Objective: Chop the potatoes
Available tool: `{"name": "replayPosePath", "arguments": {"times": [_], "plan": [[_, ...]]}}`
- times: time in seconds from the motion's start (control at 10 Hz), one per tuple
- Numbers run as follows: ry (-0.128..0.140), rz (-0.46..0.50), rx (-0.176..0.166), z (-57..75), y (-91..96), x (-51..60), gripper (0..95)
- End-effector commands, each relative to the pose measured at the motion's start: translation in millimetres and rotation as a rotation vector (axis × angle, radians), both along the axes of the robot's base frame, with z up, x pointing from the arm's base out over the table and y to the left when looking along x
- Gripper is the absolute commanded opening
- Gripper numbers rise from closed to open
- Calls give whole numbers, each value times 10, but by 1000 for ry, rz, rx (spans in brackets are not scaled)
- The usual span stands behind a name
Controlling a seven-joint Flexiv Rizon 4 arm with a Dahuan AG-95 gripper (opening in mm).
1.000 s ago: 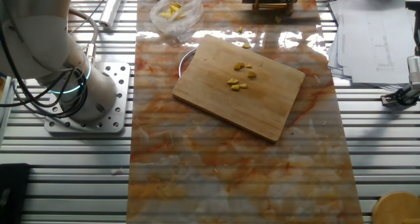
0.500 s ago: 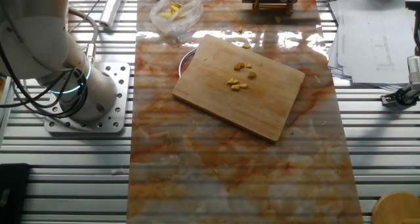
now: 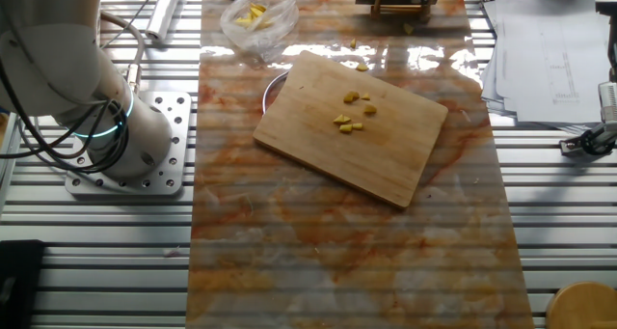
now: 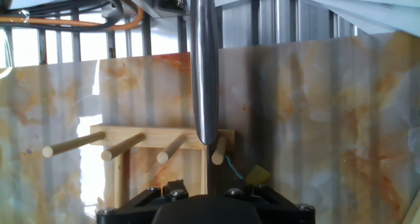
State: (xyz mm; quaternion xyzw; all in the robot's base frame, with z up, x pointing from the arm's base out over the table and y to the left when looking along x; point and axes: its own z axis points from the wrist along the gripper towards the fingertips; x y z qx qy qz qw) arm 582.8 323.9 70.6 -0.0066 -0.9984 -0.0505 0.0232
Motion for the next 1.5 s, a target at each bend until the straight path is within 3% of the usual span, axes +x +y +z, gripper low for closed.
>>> {"name": "replayPosePath", "arguments": {"times": [0.1,1.3,1.4,1.5], "plan": [[-1,0,0,-2,1,-3,380],[-1,0,0,-2,1,-3,380],[66,-27,-26,829,-471,-333,190],[65,-25,-25,825,-479,-337,190]]}}
